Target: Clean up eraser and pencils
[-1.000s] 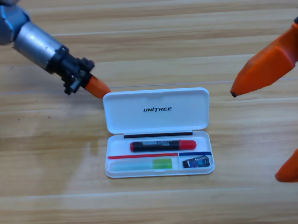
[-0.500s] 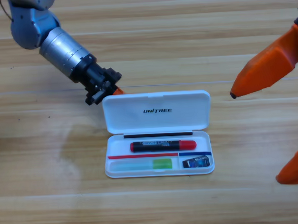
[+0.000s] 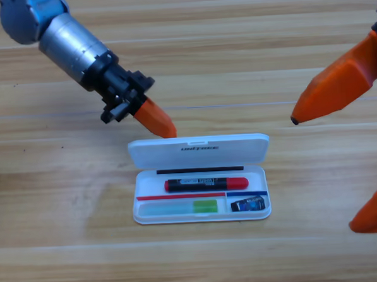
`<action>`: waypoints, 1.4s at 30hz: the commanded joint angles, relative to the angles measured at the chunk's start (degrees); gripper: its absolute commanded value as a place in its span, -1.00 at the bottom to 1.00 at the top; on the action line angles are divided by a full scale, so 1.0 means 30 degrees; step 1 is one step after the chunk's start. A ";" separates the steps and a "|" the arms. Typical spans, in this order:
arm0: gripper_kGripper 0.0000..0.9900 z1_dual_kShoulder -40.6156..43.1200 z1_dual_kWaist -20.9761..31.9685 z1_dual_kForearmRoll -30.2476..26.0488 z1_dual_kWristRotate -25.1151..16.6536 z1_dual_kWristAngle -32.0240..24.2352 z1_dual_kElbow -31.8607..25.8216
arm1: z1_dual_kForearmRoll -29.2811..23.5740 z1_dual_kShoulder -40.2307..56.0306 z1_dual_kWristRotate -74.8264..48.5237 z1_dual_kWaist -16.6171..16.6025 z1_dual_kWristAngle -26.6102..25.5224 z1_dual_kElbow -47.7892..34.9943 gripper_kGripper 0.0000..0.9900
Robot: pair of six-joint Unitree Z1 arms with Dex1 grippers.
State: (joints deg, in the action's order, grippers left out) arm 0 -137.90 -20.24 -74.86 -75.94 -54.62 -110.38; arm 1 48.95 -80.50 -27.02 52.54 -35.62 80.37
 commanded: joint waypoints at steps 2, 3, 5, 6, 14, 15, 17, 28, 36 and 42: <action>-1.00 0.0263 -0.1019 -0.0065 -0.0499 -0.0075 0.1314 | -0.0583 0.0086 0.0130 -0.0376 -0.0315 -0.0628 0.99; -1.00 0.0233 -0.1106 -0.0006 -0.0528 -0.0016 0.1431 | -0.0583 0.0086 0.0130 -0.0376 -0.0315 -0.0628 0.99; -1.00 0.0175 -0.1311 0.0053 -0.0704 0.0013 0.1665 | -0.0554 0.0056 0.0160 -0.0376 -0.0315 -0.0628 0.99; -1.00 0.0145 -0.1487 0.0053 -0.0850 0.0013 0.1782 | -0.0583 -0.0002 0.0160 -0.0376 -0.0315 -0.0628 0.99; -1.00 -0.0118 -0.1985 0.0492 -0.1173 0.0306 0.2368 | -0.0583 -0.0090 0.0189 -0.0376 -0.0315 -0.0599 0.99; -1.00 -0.0177 -0.2015 0.0639 -0.1143 0.0364 0.2456 | -0.0583 -0.0090 0.0189 -0.0376 -0.0315 -0.0599 0.99; -1.00 -0.0353 -0.2044 0.0902 -0.1173 0.0482 0.2632 | -0.0583 -0.0120 0.0189 -0.0376 -0.0315 -0.0599 0.99; -1.00 -0.0675 -0.2044 0.2308 -0.1231 0.0980 0.3833 | -0.0583 -0.0266 0.0218 -0.0346 -0.0315 -0.0599 0.99; -1.00 -0.0616 -0.2161 0.3305 -0.1085 0.1478 0.4683 | -0.0583 -0.0325 0.0218 -0.0346 -0.0315 -0.0599 0.99; -1.00 -0.0030 -0.2308 0.4623 -0.0587 0.2327 0.5737 | -0.0583 -0.0383 0.0247 -0.0346 -0.0315 -0.0599 0.99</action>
State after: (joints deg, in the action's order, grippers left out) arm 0 -136.70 -25.70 -63.40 -78.80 -49.28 -96.03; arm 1 48.94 -80.52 -26.87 52.54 -35.62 80.32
